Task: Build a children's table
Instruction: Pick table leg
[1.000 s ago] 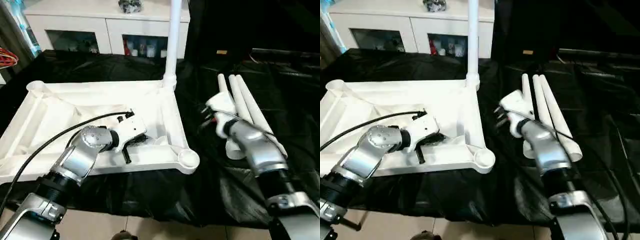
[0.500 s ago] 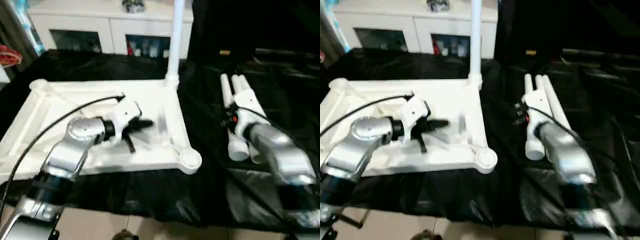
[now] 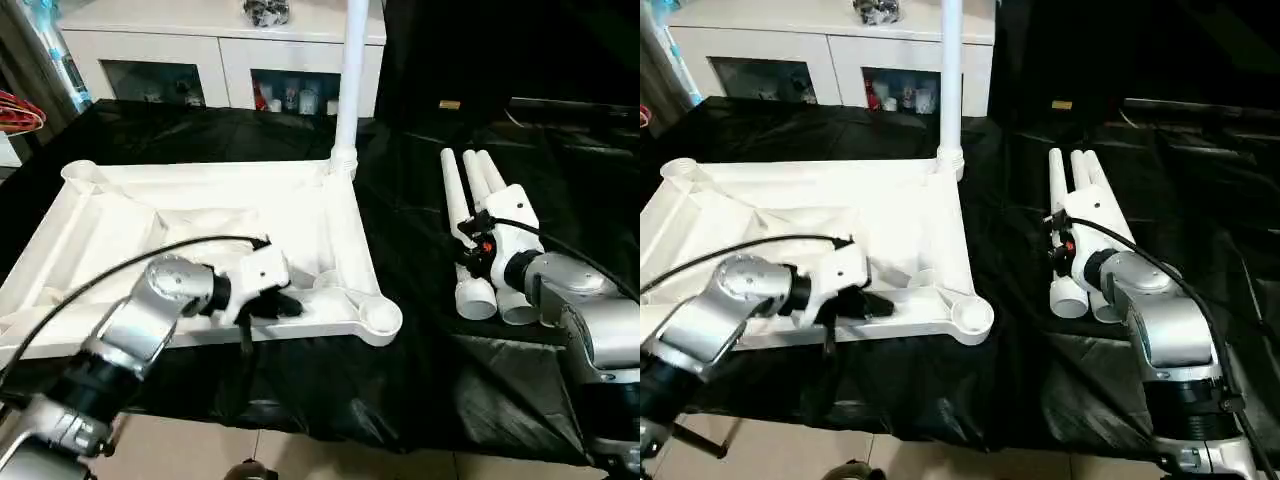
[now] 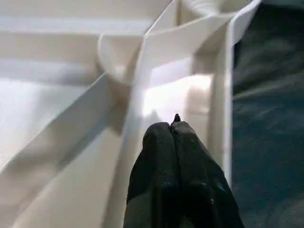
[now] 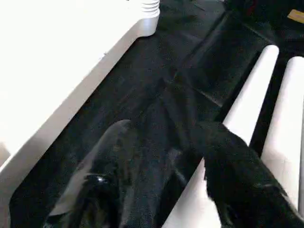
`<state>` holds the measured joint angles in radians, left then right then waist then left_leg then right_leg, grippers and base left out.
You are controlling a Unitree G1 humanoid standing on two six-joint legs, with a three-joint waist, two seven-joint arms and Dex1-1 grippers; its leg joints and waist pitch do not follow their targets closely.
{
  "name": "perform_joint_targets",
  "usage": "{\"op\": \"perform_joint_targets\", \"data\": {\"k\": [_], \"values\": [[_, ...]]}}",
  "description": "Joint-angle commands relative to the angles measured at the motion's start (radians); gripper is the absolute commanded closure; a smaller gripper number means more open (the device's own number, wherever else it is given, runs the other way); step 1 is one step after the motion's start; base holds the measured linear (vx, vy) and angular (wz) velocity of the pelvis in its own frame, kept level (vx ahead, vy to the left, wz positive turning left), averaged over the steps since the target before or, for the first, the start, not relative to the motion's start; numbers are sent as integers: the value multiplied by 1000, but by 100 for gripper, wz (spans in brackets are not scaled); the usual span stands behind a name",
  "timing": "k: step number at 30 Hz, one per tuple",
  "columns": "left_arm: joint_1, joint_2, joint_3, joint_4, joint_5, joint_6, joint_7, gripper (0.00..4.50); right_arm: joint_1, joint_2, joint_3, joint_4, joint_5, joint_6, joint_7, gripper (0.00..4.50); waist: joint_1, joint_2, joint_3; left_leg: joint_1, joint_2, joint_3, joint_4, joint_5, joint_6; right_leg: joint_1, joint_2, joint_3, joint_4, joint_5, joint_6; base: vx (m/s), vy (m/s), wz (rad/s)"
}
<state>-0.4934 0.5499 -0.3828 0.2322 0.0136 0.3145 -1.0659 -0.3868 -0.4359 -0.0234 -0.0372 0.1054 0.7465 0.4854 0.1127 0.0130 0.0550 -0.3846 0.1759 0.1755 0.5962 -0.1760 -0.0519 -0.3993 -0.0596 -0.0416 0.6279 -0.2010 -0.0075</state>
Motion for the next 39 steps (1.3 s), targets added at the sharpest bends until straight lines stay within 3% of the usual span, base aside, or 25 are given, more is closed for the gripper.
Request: {"op": "perform_joint_targets", "data": {"k": [1, 5, 12, 17, 18, 19, 21, 22, 26, 27, 34, 39], "values": [[-29, 6, -18, 53, 39, -34, 35, 450, 8, -8, -2, -18, 0, 28, -16, 177, 2, 8, -69, 23, 45, -20, -70, -169, -33, 44, -76, 46, -71, -95, -181, 0, 0, 0], [-36, 0, -18, 104, 71, -78, 57, 450, 13, -7, -3, -24, -2, 39, -25, 156, 3, 6, -69, 23, 46, -19, -69, -171, -31, 45, -78, 45, -72, -91, -188, 0, 0, 0], [-55, -29, 9, 171, 78, -147, 121, 450, 13, -2, -13, -12, -5, 59, -49, 93, 2, 1, -63, 26, 48, -21, -74, -233, -43, 43, -83, 47, -84, -224, -166, 0, 0, 0], [-58, -32, 16, 193, 80, -182, 114, 450, -1, 12, -31, 12, -10, 97, -91, 61, 2, 3, -65, 26, 47, -22, -74, -225, -46, 40, -82, 47, -83, -223, -161, 0, 0, 0], [-56, -31, 21, 188, 76, -190, 112, 450, -11, 19, -41, 29, -9, 108, -103, 49, 3, 9, -66, 26, 47, -23, -73, -223, -48, 39, -82, 47, -81, -212, -163, 0, 0, 0], [-55, -30, 24, 183, 72, -195, 112, 450, -18, 24, -49, 42, -8, 115, -113, 38, -1, 5, -65, 24, 46, -22, -74, -226, -49, 40, -81, 46, -81, -211, -168, 0, 0, 0], [-58, -40, 65, 155, 28, -138, 117, 409, -55, 39, -73, 113, -9, 130, -147, 17, -2, 6, -67, 26, 44, -21, -71, -215, -55, 40, -82, 45, -78, -192, -186, 0, 0, 0], [-60, -45, 89, 129, -9, -105, 103, 409, -79, 47, -86, 158, -5, 133, -161, 17, 0, 10, -69, 28, 45, -20, -69, -210, -60, 38, -82, 45, -77, -178, -196, 0, 0, 0], [-51, -39, 122, 35, -60, -57, 80, 375, -149, 71, -107, 287, 11, 102, -187, 0, 0, 2, -69, 23, 44, -19, -68, -188, -53, 44, -81, 43, -71, -136, -211, 0, 0, 0], [-51, -39, 124, 28, -63, -57, 81, 368, -156, 73, -108, 298, 11, 102, -190, 0, 0, 5, -69, 23, 45, -19, -68, -182, -51, 43, -80, 43, -70, -126, -215, 0, 0, 0], [-43, -53, 143, -148, -160, 58, 31, 324, -257, 97, -86, 487, -1, 57, -189, 0, 0, -1, -70, 21, 44, -14, -64, -147, -42, 47, -80, 42, -63, -92, -226, 0, 0, 0], [-36, -45, 138, -188, -166, 90, 25, 282, -285, 95, -65, 557, -23, 43, -202, 0, 0, 0, -69, 21, 43, -13, -65, -151, -44, 47, -77, 42, -67, -119, -210, 0, 0, 0]]}}
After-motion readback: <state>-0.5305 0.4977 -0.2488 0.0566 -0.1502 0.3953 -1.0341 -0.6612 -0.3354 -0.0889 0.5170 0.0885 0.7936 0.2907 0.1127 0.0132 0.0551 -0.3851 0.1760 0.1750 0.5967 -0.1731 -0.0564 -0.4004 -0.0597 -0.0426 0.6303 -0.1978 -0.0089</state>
